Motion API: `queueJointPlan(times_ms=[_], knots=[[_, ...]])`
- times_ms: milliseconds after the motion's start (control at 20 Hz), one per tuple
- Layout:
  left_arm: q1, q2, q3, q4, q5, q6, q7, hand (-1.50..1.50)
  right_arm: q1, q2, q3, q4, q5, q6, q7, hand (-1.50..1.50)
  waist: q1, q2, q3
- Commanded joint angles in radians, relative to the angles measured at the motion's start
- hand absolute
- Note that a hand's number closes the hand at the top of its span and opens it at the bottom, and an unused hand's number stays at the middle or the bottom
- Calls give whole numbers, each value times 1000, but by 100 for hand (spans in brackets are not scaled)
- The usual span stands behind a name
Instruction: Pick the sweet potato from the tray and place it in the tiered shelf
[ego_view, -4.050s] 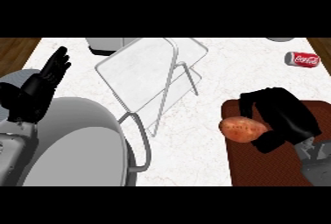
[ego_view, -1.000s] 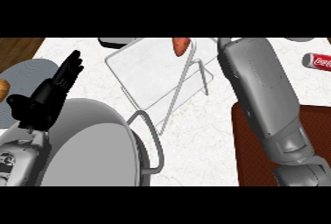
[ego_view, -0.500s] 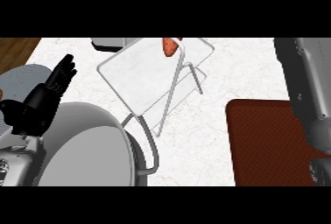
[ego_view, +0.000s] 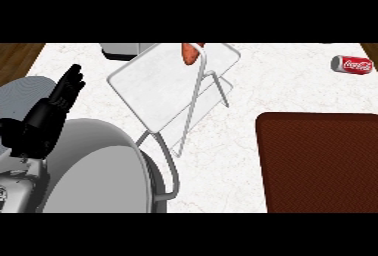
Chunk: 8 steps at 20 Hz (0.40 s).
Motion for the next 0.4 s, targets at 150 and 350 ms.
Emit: queueJointPlan(times_ms=[150, 350], knots=[[169, -71, -88, 114, 4, -41, -4, 0, 49, -111, -28, 50, -36, 186, -93, -150, 3, 18, -34], [146, -76, -92, 112, 2, -30, 19, 0, 62, -161, -18, 108, -10, 228, -112, -150, 15, 22, -34]])
